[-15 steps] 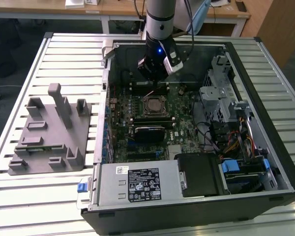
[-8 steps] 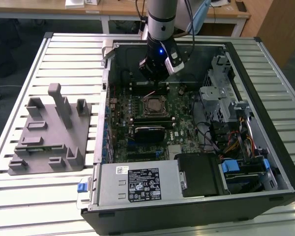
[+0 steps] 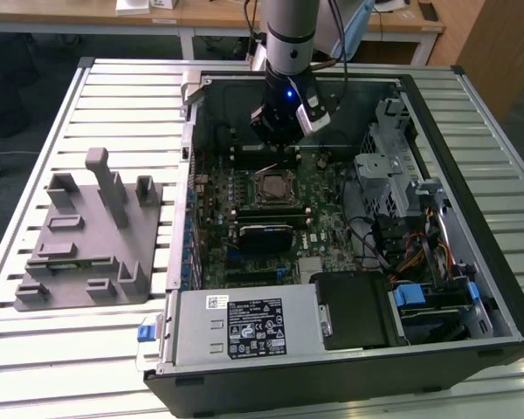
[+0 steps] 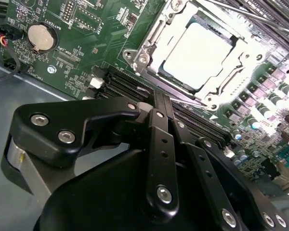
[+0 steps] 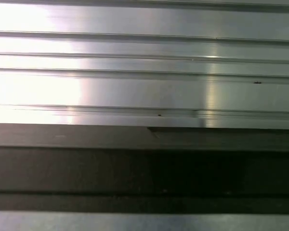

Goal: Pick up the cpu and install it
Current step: 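Install the first cpu locking lever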

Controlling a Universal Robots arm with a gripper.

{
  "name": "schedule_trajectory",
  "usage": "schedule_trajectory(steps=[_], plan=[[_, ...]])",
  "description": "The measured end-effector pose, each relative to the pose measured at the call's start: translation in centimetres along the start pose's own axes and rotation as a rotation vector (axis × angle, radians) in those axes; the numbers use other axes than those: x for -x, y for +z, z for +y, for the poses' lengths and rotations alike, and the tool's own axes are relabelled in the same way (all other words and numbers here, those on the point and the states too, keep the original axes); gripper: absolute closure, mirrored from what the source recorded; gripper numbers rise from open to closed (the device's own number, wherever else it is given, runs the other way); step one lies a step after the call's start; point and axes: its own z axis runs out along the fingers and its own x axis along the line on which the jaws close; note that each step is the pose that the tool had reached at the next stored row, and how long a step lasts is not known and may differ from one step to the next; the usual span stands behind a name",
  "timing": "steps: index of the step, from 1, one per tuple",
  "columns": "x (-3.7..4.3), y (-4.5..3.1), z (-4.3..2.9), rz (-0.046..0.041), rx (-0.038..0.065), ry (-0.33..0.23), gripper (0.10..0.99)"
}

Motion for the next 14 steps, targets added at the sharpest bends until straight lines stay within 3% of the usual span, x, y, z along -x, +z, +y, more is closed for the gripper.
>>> schedule_trajectory(steps=[14], plan=[[0.31, 1.06, 0.00, 0.0001, 0.000, -0.001, 0.973]])
